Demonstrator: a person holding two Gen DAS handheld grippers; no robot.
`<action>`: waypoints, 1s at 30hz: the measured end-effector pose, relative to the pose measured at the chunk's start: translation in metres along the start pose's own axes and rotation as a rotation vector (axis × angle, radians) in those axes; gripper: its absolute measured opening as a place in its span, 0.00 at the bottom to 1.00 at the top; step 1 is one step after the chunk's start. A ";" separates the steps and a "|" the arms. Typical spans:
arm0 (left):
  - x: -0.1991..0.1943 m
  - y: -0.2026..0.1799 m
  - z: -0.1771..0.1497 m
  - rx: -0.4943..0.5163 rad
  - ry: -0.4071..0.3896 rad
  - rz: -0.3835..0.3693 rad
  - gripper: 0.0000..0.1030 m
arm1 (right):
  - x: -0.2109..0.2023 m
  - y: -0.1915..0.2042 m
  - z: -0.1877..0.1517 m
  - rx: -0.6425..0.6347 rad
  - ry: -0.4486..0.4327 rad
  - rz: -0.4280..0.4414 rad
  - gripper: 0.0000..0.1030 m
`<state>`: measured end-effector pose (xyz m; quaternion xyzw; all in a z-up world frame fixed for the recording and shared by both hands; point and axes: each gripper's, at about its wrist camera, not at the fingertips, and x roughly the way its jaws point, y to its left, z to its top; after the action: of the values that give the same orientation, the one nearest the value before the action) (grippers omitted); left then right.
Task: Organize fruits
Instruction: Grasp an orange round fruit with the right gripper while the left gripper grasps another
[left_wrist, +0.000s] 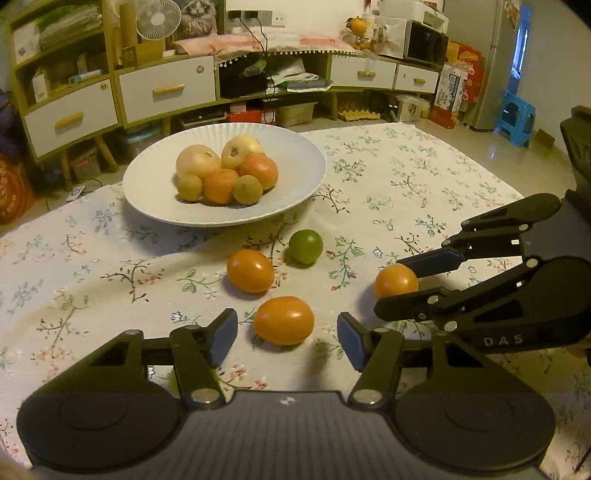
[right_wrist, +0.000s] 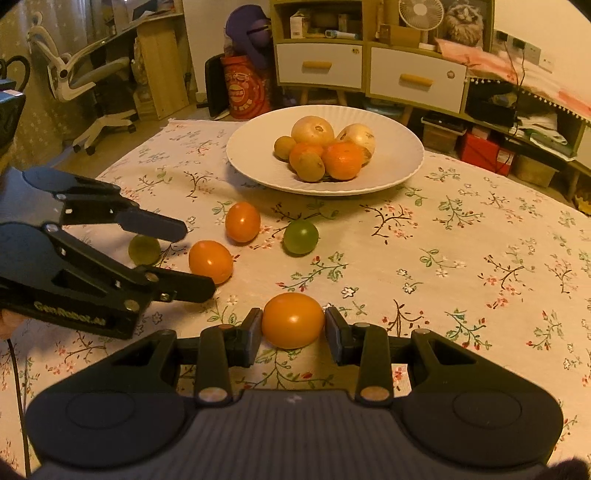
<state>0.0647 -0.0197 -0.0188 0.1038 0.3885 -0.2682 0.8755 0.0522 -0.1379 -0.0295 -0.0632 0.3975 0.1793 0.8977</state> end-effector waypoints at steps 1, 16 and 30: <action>0.002 0.000 0.000 -0.001 0.003 0.002 0.46 | 0.000 0.000 0.000 -0.001 0.002 0.000 0.32; 0.020 -0.002 0.004 -0.045 0.048 0.057 0.35 | 0.000 -0.004 -0.001 0.002 0.003 -0.002 0.32; 0.020 -0.002 0.004 -0.053 0.045 0.062 0.26 | 0.000 -0.005 0.000 0.005 0.002 -0.007 0.32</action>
<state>0.0775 -0.0306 -0.0309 0.0987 0.4117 -0.2280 0.8768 0.0533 -0.1423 -0.0296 -0.0623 0.3984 0.1751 0.8982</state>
